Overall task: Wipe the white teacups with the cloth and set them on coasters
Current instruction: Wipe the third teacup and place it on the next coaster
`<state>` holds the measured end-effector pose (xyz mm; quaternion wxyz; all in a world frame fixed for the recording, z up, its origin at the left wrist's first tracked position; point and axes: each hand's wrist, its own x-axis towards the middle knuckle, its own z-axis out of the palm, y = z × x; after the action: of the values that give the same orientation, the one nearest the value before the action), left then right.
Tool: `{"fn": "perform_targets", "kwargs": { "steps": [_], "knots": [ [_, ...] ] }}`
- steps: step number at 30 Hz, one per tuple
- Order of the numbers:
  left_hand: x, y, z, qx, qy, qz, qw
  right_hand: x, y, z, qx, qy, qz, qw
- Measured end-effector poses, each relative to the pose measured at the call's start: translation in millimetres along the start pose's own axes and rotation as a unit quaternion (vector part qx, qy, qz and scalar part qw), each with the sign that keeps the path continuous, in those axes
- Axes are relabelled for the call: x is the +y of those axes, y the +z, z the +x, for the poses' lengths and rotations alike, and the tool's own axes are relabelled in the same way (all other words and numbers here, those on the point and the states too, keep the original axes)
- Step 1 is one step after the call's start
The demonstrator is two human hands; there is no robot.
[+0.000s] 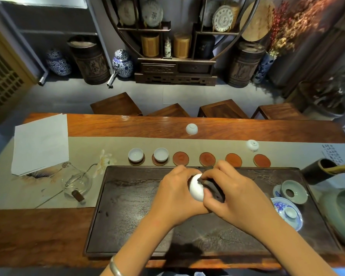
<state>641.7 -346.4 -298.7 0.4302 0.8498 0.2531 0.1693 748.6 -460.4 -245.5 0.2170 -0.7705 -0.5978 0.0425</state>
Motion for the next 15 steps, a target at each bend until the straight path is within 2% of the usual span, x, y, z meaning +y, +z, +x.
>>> {"fn": "perform_targets", "kwargs": {
  "steps": [15],
  "knots": [
    [2,5,-12,0.003,-0.002,0.019,1.000,-1,-4,-8,-0.026,-0.009,-0.008,1.000]
  ]
}}
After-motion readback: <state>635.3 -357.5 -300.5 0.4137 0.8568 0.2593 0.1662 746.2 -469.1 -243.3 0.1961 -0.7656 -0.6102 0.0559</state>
